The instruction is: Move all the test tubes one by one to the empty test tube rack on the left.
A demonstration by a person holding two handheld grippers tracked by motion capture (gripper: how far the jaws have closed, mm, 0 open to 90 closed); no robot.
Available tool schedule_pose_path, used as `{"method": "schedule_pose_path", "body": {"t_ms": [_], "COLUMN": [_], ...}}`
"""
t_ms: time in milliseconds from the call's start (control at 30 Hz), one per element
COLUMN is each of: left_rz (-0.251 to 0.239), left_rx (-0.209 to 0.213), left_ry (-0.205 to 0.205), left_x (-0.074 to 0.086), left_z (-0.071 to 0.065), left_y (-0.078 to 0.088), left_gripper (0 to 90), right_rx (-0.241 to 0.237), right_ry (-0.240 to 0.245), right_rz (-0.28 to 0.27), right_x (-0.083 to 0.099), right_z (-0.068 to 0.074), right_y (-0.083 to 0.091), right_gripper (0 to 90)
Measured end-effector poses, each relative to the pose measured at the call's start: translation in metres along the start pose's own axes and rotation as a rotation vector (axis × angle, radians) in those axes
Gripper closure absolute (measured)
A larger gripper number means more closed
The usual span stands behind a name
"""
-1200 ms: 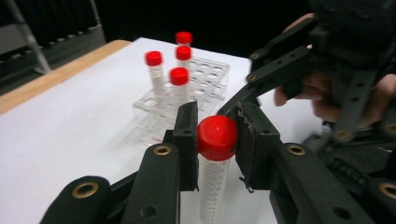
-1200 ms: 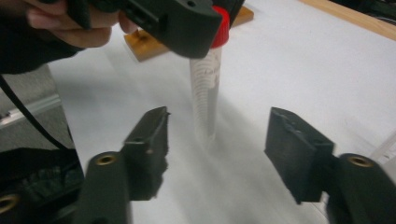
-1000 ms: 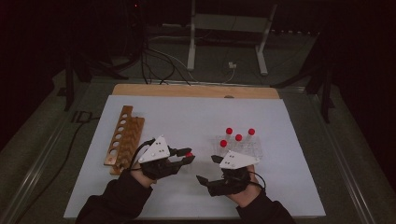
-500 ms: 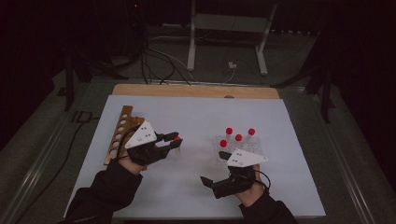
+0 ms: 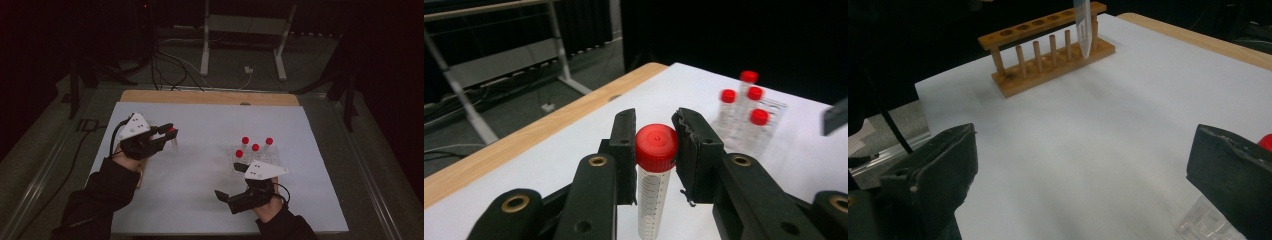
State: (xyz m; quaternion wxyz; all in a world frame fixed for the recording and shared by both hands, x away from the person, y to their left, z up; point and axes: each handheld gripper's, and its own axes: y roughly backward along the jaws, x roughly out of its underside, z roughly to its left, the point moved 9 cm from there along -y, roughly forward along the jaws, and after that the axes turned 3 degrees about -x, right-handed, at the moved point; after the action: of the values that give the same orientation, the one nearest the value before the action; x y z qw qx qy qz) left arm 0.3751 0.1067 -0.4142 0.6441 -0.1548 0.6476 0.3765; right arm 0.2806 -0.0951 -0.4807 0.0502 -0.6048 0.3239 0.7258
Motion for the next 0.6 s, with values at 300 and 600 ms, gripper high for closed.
{"method": "schedule_pose_path", "body": {"t_ms": [300,600], "left_rz": [-0.004,0.008], "left_rx": [-0.087,-0.162], "left_ry": [0.025,0.048], "left_x": [0.000,0.000], "left_z": [0.034,0.067], "left_y": [0.007,0.012], "left_gripper": [72.2,72.3], "right_rx": [-0.002,-0.003], "right_ry": [-0.002,-0.004], "right_rz": [-0.008,-0.012], "right_x": [0.000,-0.001], "right_z": [-0.001,-0.001], "right_y": [0.001,0.002], "right_gripper": [0.1,0.1]}}
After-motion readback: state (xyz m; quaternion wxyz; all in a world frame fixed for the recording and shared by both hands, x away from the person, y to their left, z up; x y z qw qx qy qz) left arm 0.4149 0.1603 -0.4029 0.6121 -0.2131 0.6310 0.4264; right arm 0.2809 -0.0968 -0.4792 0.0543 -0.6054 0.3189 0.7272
